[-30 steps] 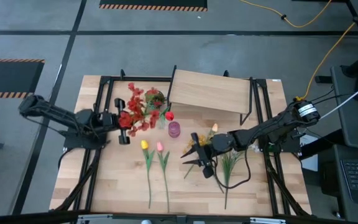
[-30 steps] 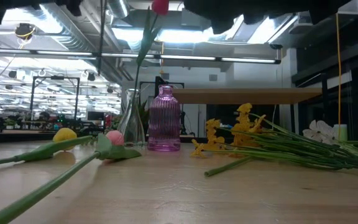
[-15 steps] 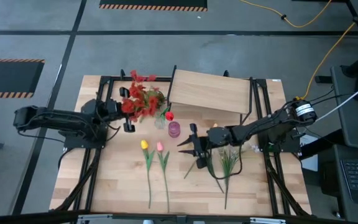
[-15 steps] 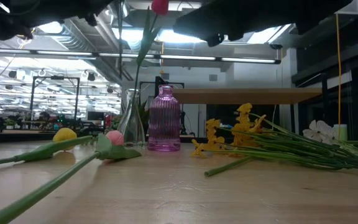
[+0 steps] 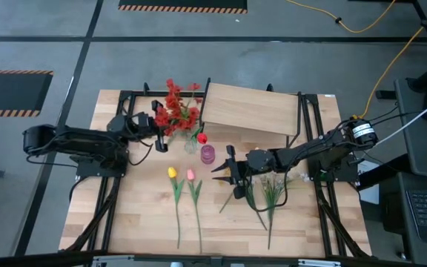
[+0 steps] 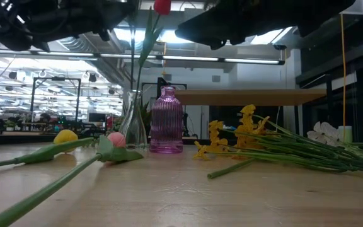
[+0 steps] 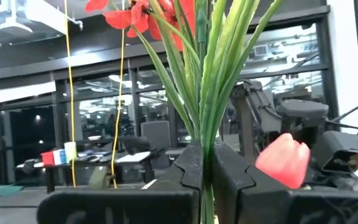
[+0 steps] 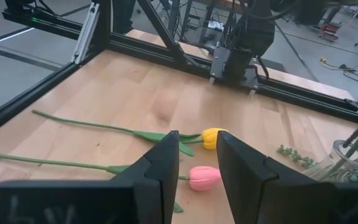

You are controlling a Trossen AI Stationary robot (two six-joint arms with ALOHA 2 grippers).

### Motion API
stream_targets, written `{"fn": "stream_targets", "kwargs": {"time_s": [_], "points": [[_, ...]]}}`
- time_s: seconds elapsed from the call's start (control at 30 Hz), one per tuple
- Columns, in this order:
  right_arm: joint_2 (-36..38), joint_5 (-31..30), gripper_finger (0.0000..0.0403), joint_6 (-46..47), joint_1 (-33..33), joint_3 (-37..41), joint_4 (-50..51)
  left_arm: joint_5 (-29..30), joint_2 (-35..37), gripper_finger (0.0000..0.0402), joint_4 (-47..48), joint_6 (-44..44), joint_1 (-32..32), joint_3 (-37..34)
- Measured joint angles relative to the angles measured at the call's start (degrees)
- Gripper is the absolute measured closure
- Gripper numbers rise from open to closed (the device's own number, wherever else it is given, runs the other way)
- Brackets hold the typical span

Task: Pick and place flowers into a vace then onto a shelf
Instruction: Put the red flowers into the transparent vase

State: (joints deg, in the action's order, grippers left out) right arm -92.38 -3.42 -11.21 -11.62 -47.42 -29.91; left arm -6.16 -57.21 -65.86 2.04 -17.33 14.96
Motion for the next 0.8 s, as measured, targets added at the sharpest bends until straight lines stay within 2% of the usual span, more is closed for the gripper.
{"fn": "stream_targets", "kwargs": {"time_s": [0.47, 0.8], "points": [[0.0, 0.01, 0.029, -1.08, -0.02, 0.0, 0.0, 0.12, -5.35, 0.0394, -0.32, -1.49, -0.79, 0.0], [0.02, 0.02, 0.029, -1.08, -0.02, 0.0, 0.0, 1.25, -12.44, 0.0393, -0.48, -1.64, -0.78, 0.0]]}}
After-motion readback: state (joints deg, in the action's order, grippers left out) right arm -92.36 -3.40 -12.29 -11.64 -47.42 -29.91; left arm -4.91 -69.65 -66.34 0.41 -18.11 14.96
